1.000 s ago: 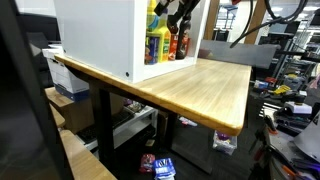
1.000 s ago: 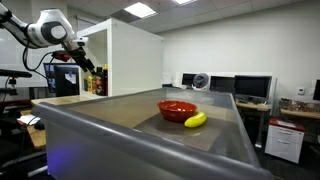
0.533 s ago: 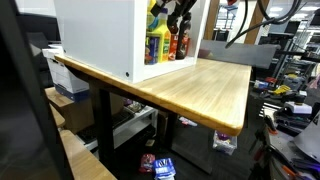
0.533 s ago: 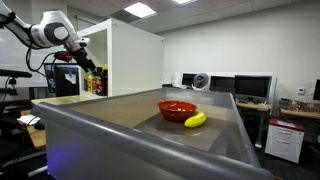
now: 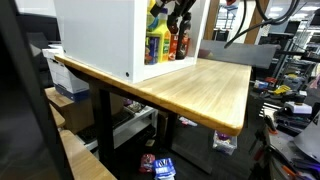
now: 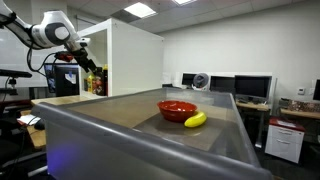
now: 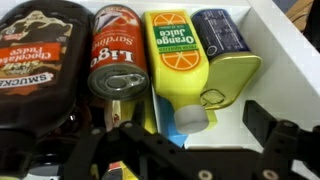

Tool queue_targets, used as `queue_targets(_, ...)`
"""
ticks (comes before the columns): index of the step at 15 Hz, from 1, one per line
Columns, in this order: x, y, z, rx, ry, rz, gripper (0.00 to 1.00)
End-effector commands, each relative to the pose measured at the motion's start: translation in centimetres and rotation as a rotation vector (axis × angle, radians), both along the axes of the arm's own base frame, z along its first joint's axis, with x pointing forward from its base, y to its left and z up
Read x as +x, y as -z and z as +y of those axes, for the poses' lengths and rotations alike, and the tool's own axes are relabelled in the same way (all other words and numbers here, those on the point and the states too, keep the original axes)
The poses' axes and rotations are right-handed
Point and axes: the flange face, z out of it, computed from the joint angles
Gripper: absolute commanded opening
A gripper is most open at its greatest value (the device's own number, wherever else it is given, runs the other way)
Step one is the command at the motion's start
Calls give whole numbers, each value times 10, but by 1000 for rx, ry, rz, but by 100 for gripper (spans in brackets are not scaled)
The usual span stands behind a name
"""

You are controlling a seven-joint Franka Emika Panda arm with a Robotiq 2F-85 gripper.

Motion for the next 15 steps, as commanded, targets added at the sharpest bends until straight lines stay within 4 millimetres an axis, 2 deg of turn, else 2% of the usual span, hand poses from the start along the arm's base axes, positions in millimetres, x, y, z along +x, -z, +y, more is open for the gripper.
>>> queue_targets(1,6,-1,-2,-13,0,-11,100)
queue_targets(8,6,0,-1,-16,-4,-7,100)
queue_targets(9,6,1,-1,-16,-4,-6,81)
queue_targets(10,6,1,-1,-16,-6,-6,73)
queue_targets(15,7,2,0,-14,-8,-3,47)
